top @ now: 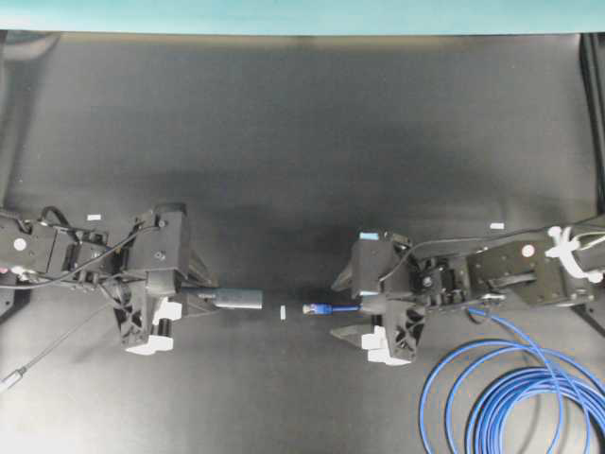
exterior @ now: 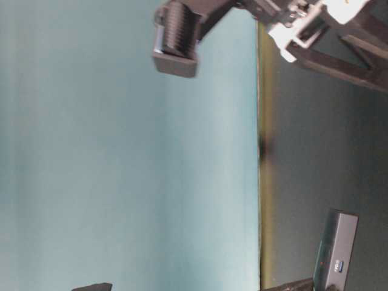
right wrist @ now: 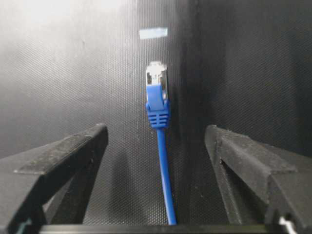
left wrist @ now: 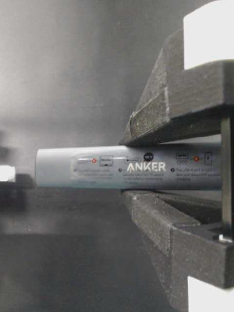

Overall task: Insert the LAN cable into the hub.
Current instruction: 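Push the blue plug leftward into the hub's end port with right gripper, then press the plug further into the hub while left gripper holds hub steady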

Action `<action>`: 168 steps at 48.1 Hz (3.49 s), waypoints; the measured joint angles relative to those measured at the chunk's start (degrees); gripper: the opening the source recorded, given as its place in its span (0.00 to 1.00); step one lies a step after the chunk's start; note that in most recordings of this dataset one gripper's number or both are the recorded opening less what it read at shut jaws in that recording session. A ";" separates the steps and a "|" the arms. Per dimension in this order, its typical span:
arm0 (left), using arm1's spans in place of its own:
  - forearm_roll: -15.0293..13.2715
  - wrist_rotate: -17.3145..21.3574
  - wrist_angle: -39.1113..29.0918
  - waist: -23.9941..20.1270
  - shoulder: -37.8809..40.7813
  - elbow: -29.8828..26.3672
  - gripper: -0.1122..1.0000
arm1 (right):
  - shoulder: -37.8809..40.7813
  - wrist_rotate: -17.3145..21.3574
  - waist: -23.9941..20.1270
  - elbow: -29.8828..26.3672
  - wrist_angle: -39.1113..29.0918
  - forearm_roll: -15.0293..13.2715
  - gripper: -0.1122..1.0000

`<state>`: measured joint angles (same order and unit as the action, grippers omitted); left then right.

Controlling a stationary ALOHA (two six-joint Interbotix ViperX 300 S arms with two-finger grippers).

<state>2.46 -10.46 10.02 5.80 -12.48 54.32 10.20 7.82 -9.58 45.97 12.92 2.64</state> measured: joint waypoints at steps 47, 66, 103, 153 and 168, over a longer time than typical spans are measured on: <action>0.00 5.01 0.00 0.62 0.09 -1.41 0.35 | -4.39 1.85 -1.05 -0.53 1.58 0.53 0.13; 0.00 7.38 -1.67 0.62 1.58 -4.22 0.35 | -4.48 1.85 -0.88 -2.81 1.58 0.53 0.13; 0.09 7.56 -3.34 0.62 3.52 -5.36 0.35 | -3.87 1.76 -0.97 -3.96 1.41 0.62 0.13; 0.00 10.72 -8.00 0.26 8.70 -11.25 0.35 | -2.46 1.05 -0.79 -5.80 -2.11 0.35 0.13; 0.00 10.72 -7.91 0.18 9.14 -11.25 0.35 | -1.85 0.44 -0.44 -6.59 -2.55 0.35 0.13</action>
<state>2.46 0.26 2.11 5.98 -3.34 43.07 8.35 8.26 -10.02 39.38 10.37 2.99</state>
